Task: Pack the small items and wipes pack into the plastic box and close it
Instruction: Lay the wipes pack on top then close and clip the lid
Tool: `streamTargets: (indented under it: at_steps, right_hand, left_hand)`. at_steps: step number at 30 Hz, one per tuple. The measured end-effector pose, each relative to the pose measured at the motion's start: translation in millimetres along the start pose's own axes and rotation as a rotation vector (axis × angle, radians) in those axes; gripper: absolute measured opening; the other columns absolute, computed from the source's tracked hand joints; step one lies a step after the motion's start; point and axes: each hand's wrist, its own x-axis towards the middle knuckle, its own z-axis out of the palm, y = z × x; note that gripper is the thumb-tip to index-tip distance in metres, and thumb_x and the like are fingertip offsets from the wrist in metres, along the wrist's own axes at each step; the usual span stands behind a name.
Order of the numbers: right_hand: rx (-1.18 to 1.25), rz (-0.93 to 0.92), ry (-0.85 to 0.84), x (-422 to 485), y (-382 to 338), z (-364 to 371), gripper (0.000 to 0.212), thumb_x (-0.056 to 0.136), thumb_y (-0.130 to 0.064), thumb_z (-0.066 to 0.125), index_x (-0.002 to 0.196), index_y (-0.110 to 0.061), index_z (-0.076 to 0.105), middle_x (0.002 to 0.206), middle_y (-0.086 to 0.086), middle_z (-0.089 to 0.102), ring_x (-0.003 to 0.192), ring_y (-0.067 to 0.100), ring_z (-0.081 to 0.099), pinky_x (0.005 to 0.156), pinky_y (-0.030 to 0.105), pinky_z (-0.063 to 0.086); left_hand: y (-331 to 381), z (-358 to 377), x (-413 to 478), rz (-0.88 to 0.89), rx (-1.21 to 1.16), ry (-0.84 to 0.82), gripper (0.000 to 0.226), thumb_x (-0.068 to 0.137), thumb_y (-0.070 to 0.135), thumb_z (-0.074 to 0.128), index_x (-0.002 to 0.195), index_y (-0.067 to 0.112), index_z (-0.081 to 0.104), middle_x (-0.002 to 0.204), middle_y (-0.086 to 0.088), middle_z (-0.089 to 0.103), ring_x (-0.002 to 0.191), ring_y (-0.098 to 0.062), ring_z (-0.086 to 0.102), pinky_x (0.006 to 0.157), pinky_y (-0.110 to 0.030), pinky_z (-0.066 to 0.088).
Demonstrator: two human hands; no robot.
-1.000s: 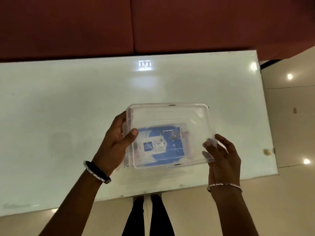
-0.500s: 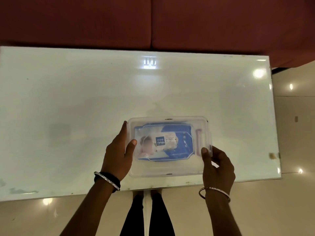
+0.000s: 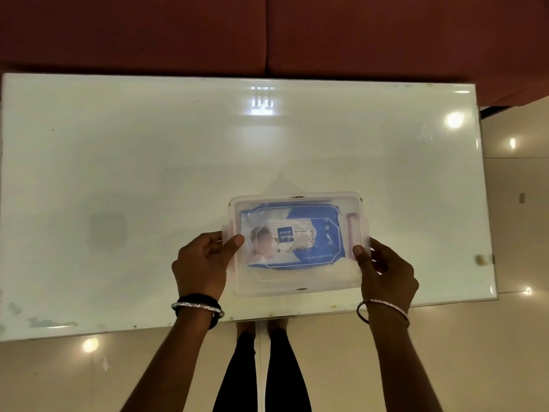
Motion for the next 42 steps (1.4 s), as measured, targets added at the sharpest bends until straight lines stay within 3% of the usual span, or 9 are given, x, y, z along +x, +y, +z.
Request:
streamTargets:
  at_steps: [5,10,13,17,24,28,33,39,42]
  right_hand:
    - [-0.011,0.053,-0.074,12,2,-4,0.033,0.078,-0.033,0.078,0.108,-0.021,0.074,0.081,-0.005,0.068,0.063,-0.001,0.061,0.063,0.016,0.042]
    - [0.197,0.257,-0.349,36,-1,-16,0.037,0.073,-0.014,0.082,0.108,-0.007,0.071,0.091,0.016,0.073,0.088,0.035,0.071,0.087,0.046,0.057]
    - [0.285,0.345,-0.521,46,-3,-27,0.046,0.063,-0.016,0.083,0.106,-0.008,0.071,0.086,0.011,0.077,0.076,0.024,0.075,0.067,0.032,0.061]
    - [0.275,0.362,-0.674,54,-2,-33,0.050,0.060,-0.025,0.082,0.108,-0.016,0.071,0.091,0.005,0.079,0.078,0.015,0.077,0.073,0.032,0.058]
    - [0.263,0.384,-0.700,58,-1,-34,0.057,0.061,-0.027,0.081,0.116,-0.016,0.069,0.096,0.004,0.079,0.098,0.021,0.072,0.089,0.037,0.053]
    - [0.279,0.395,-0.702,58,2,-35,0.058,0.061,-0.027,0.081,0.117,-0.016,0.068,0.097,0.004,0.079,0.102,0.022,0.070,0.096,0.041,0.050]
    - [0.311,0.402,-0.714,59,7,-32,0.053,0.057,-0.032,0.083,0.108,-0.021,0.071,0.100,0.003,0.078,0.097,0.017,0.073,0.094,0.039,0.051]
    - [0.338,0.441,-0.754,64,15,-28,0.050,0.051,-0.037,0.087,0.098,-0.024,0.077,0.104,0.004,0.078,0.094,0.016,0.075,0.083,0.034,0.054]
    - [0.348,0.493,-0.808,68,15,-26,0.051,0.056,-0.037,0.084,0.103,-0.020,0.074,0.104,0.006,0.077,0.094,0.017,0.075,0.072,0.032,0.060]
  left_hand:
    - [-15,-7,13,-0.130,-0.208,-0.167,0.026,0.072,0.033,0.078,0.096,0.021,0.074,0.085,-0.002,0.076,0.082,-0.018,0.072,0.076,-0.034,0.059]
    - [-18,-7,17,-0.309,-0.365,-0.396,0.040,0.084,0.034,0.066,0.120,0.016,0.061,0.115,-0.006,0.068,0.110,-0.022,0.063,0.079,-0.032,0.054]
    - [-15,-11,17,-0.353,-0.329,-0.555,0.038,0.085,0.044,0.060,0.112,0.019,0.067,0.105,0.000,0.073,0.102,-0.016,0.067,0.069,-0.027,0.057]
    - [-9,-12,22,-0.335,-0.298,-0.392,0.040,0.081,0.036,0.069,0.108,0.006,0.066,0.096,-0.005,0.070,0.095,-0.027,0.066,0.076,-0.039,0.059]
    - [0,16,-16,0.139,0.281,0.077,0.038,0.093,0.042,0.049,0.114,0.011,0.056,0.092,-0.007,0.069,0.084,-0.033,0.067,0.067,-0.035,0.053]
    - [1,22,-20,0.146,0.388,0.141,0.044,0.095,0.043,0.044,0.125,0.013,0.054,0.100,-0.010,0.073,0.085,-0.034,0.070,0.075,-0.039,0.055]
    - [7,26,-26,0.159,0.533,0.150,0.043,0.096,0.042,0.037,0.126,0.013,0.052,0.090,-0.010,0.073,0.075,-0.031,0.070,0.062,-0.032,0.051]
    - [9,35,-34,0.171,0.719,0.144,0.051,0.099,0.039,0.024,0.142,0.016,0.038,0.095,-0.008,0.073,0.069,-0.025,0.069,0.055,-0.029,0.046]
    - [8,36,-34,0.189,0.727,0.132,0.051,0.099,0.038,0.027,0.143,0.014,0.037,0.088,-0.011,0.073,0.054,-0.022,0.058,0.049,-0.026,0.038]
